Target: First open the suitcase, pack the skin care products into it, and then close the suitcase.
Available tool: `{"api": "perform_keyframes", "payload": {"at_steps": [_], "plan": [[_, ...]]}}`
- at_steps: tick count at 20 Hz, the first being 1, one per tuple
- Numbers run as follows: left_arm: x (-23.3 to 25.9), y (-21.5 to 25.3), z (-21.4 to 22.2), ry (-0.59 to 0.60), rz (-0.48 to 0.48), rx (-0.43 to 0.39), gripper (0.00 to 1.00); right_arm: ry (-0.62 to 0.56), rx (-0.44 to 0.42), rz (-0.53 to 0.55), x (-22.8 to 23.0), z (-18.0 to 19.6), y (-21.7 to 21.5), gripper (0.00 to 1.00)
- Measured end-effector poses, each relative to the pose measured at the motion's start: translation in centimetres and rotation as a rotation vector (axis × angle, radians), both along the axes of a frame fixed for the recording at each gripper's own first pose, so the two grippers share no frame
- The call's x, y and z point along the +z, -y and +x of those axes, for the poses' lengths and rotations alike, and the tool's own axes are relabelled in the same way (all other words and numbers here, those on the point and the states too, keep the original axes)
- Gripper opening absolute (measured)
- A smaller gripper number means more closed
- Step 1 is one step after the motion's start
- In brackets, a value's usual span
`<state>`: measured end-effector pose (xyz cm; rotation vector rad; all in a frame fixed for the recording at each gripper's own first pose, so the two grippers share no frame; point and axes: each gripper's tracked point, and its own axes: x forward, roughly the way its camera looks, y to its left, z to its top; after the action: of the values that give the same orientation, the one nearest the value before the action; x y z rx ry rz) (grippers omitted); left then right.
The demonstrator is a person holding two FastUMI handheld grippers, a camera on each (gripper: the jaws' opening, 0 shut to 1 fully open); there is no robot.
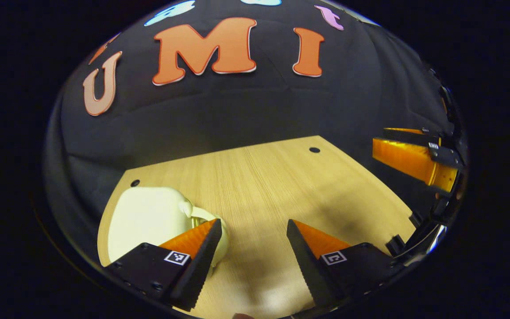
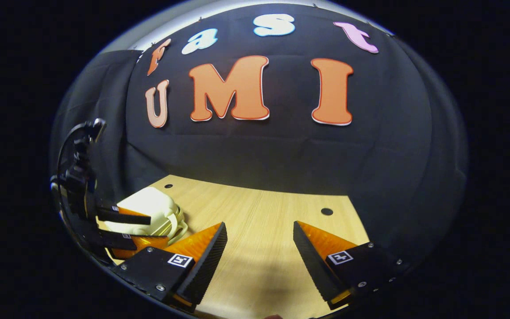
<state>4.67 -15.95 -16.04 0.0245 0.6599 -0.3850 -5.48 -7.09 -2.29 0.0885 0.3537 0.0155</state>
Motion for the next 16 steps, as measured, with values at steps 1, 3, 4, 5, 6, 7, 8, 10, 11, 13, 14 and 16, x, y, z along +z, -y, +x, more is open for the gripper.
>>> {"api": "perform_keyframes", "payload": {"at_steps": [1, 3, 4, 5, 6, 7, 8, 10, 11, 13, 14, 16], "plan": [[1.3, 0.0, 0.2, 0.037, -0.007, 0.022, 0.92, 0.028, -0.003, -0.028, 0.7, 0.1, 0.1, 0.95], [4.1, 0.4, 0.6, 0.108, -0.039, 0.066, 0.92, 0.073, -0.017, -0.054, 2.0, 0.1, 0.1, 0.95], [5.3, 0.7, 0.7, 0.135, -0.068, 0.082, 0.95, 0.096, -0.022, -0.053, 2.6, -0.1, 0.0, 0.95], [6.5, 0.8, 0.7, 0.164, -0.09, 0.097, 0.96, 0.116, -0.025, -0.042, 3.2, -0.2, -0.2, 0.95], [7.9, 0.7, 1.1, 0.201, -0.101, 0.114, 0.96, 0.14, -0.023, -0.028, 3.8, 0.0, -0.7, 0.96], [8.9, 0.4, 1.3, 0.24, -0.104, 0.13, 0.96, 0.16, -0.02, -0.019, 4.4, 0.1, -1.0, 0.96], [10.0, 0.2, 1.6, 0.276, -0.106, 0.143, 0.96, 0.174, -0.016, -0.018, 4.7, 0.1, -1.2, 0.95], [11.6, -0.1, 2.1, 0.328, -0.104, 0.16, 0.96, 0.181, -0.014, -0.056, 4.6, 0.0, -0.8, 0.95], [12.6, -0.1, 2.1, 0.357, -0.11, 0.171, 0.96, 0.184, -0.017, -0.071, 4.8, -0.1, -0.6, 0.96], [13.8, -0.5, 2.2, 0.415, -0.126, 0.202, 0.96, 0.209, -0.029, -0.075, 5.8, -0.1, -0.4, 0.96], [14.5, -0.8, 2.2, 0.448, -0.141, 0.222, 0.96, 0.226, -0.036, -0.071, 6.4, -0.1, -0.4, 0.96], [15.3, -1.0, 2.1, 0.492, -0.166, 0.245, 0.96, 0.25, -0.045, -0.066, 7.0, -0.3, -0.1, 0.96]]}}
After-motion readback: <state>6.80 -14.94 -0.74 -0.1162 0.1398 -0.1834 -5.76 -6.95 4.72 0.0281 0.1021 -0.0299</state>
